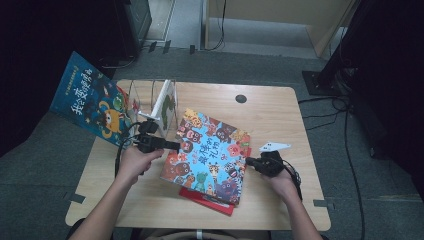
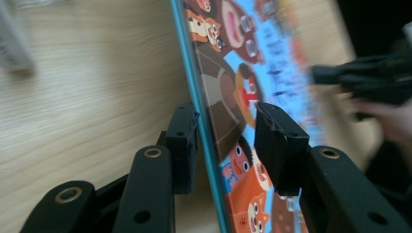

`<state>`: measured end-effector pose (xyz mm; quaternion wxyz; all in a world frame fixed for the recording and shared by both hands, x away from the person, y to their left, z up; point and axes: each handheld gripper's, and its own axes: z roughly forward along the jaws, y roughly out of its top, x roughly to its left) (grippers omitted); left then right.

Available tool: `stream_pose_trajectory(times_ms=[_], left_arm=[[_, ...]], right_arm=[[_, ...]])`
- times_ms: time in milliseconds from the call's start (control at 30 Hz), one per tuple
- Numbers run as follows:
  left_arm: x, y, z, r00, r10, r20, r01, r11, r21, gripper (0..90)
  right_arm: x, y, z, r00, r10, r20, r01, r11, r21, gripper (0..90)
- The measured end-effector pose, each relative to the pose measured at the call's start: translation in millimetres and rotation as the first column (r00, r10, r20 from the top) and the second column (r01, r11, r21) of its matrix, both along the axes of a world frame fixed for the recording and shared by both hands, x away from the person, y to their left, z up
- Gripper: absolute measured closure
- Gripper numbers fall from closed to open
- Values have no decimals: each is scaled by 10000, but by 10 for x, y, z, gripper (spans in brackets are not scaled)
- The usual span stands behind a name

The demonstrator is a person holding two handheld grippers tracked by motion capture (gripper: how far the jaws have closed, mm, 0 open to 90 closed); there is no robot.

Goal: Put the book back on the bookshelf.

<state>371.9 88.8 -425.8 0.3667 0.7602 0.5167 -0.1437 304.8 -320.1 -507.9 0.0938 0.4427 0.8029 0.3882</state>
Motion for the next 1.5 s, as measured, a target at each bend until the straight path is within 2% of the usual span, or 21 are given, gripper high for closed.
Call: stream_pose_trajectory(times_ms=[33,100,133,200,233,300,333,400,467,567,600,633,700,800,833,867,933,1167,1233,1333,1500], left_arm=[[1,-4,36,10000,-19,-49,18,10000,-28,616],[37,-30,110,9985,-207,-503,209,9998,35,617],[58,-44,124,9968,-330,-734,319,9994,-157,618],[99,-76,122,9890,-545,-1373,417,9946,-949,627],[106,-114,132,9867,-635,-1496,465,9923,-1146,639],[119,-197,202,9882,-919,-1227,856,9948,-555,652],[143,-219,235,9895,-871,-1153,832,9958,-387,659],[195,-244,256,9879,-816,-1318,755,9959,-508,667],[242,-303,266,9859,-885,-1417,873,9961,-147,674],[299,-450,229,9748,-1283,-1825,1301,9915,-19,678],[326,-483,220,9691,-1481,-1973,1437,9889,-368,678],[344,-482,241,9703,-1526,-1879,1434,9877,-616,725],[372,-473,288,9705,-1591,-1813,1515,9869,-552,749],[393,-438,335,9652,-1665,-2017,1574,9857,-608,768],[393,-438,335,9652,-1665,-2017,1574,9857,-608,776],[398,-429,360,9626,-1762,-2058,1668,9840,-626,779],[409,-424,408,9550,-1918,-2262,1855,9814,-490,782],[454,-362,586,9486,-1754,-2636,1831,9831,45,803],[472,-333,658,9502,-1620,-2661,1721,9850,149,812],[482,-311,763,9491,-1766,-2607,1996,9778,643,816],[478,-272,990,9614,-1512,-2299,1884,9706,1497,816]], right_arm=[[5,11,-2,10000,-22,23,22,10000,24,900],[16,21,-3,10000,0,19,0,10000,41,900],[19,26,-2,10000,-36,-12,36,10000,50,900],[29,39,-2,10000,-63,-35,63,10000,75,900],[34,41,-3,10000,-73,-52,74,9999,101,900],[49,50,-9,10000,-45,-34,46,9999,151,900],[48,65,-8,10000,-88,-24,88,9999,149,900],[45,94,-1,10000,-20,40,20,10000,-2,900],[43,113,5,9999,33,107,-32,10000,-73,900],[47,140,13,9998,145,95,-147,9996,226,900],[48,169,12,9996,222,162,-225,9996,181,900],[45,208,13,9991,334,251,-336,9994,68,900],[39,247,13,9981,510,340,-510,9987,-30,900],[34,274,2,9936,968,577,-963,9953,-120,815],[34,274,2,9936,968,577,-963,9953,-120,815],[27,293,-1,9890,1295,712,-1286,9915,-171,786],[19,316,7,9848,1519,847,-1487,9879,-433,776],[-4,329,24,9779,1828,1010,-1737,9804,-925,747],[-5,322,25,9778,1822,1035,-1725,9803,-962,747],[-11,318,30,9781,1810,1024,-1703,9798,-1052,742],[-6,319,37,9766,1887,1035,-1763,9772,-1181,740]])
